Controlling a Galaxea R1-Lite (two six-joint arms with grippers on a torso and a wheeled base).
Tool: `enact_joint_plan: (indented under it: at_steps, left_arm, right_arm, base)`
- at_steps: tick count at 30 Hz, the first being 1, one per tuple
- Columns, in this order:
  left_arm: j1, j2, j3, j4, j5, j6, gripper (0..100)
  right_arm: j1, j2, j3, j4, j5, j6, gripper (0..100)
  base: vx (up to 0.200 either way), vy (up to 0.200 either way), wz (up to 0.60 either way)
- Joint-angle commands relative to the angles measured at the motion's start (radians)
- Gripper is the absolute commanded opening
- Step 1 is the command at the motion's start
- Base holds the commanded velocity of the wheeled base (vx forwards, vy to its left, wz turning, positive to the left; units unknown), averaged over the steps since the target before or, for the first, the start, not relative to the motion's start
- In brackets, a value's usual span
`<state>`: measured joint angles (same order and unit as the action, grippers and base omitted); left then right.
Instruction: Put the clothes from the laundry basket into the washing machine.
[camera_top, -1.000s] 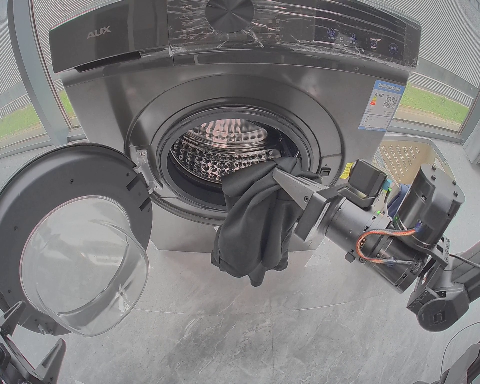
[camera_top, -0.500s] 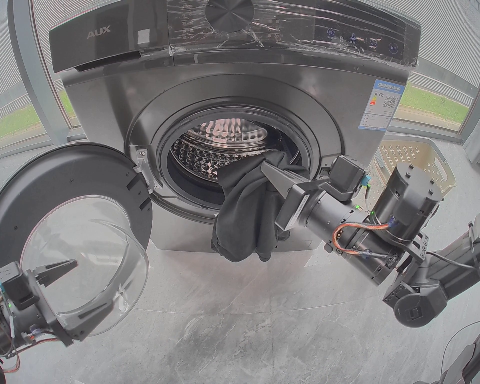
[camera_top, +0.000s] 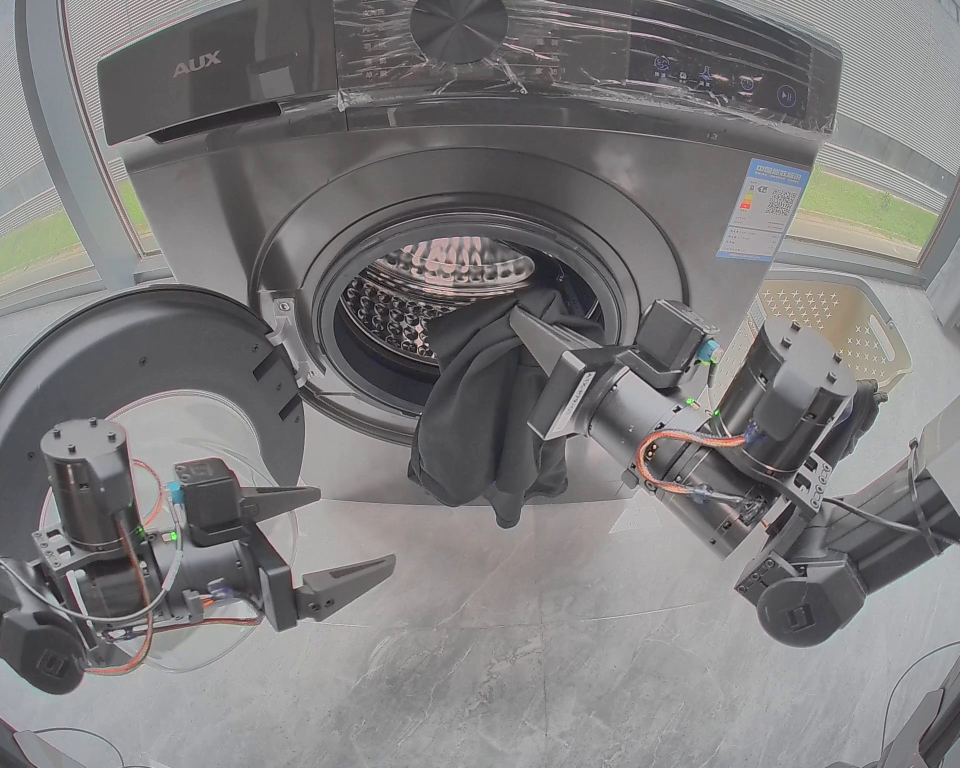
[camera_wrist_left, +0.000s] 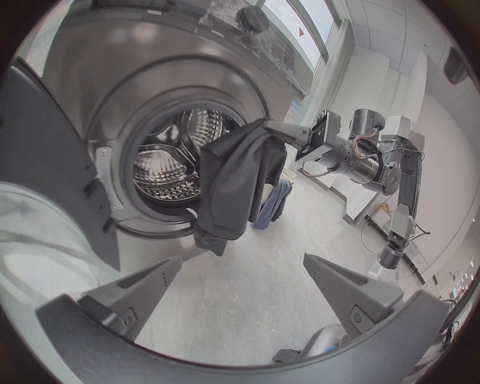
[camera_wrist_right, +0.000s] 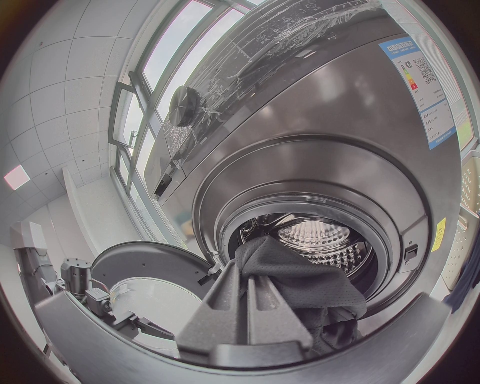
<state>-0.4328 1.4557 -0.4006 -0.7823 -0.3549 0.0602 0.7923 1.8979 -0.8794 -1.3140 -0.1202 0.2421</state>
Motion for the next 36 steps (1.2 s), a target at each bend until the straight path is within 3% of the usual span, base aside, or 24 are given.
enact_joint_plan:
  at_steps: [1, 8, 31, 36]
  left_arm:
    - [-0.014, 0.143, -0.067, -0.009, -0.018, -0.007, 100]
    - [-0.004, 0.227, -0.144, -0.023, -0.026, -0.056, 100]
    - [-0.017, 0.492, -0.285, -0.232, -0.026, -0.071, 100]
    - [-0.038, 0.503, -0.308, -0.291, -0.022, -0.099, 100]
  right_arm:
    - [0.007, 0.006, -0.007, -0.002, -0.003, 0.000, 0]
    - [0.007, 0.006, -0.001, -0.004, -0.003, 0.000, 0]
    - [0.022, 0.012, 0.008, -0.031, -0.003, -0.001, 0]
    - [0.022, 0.012, 0.023, -0.033, -0.004, -0.001, 0]
  base:
    - [0.000, 0.000, 0.00]
    - [0.000, 0.000, 0.00]
    - [0.000, 0.000, 0.00]
    - [0.000, 0.000, 0.00]
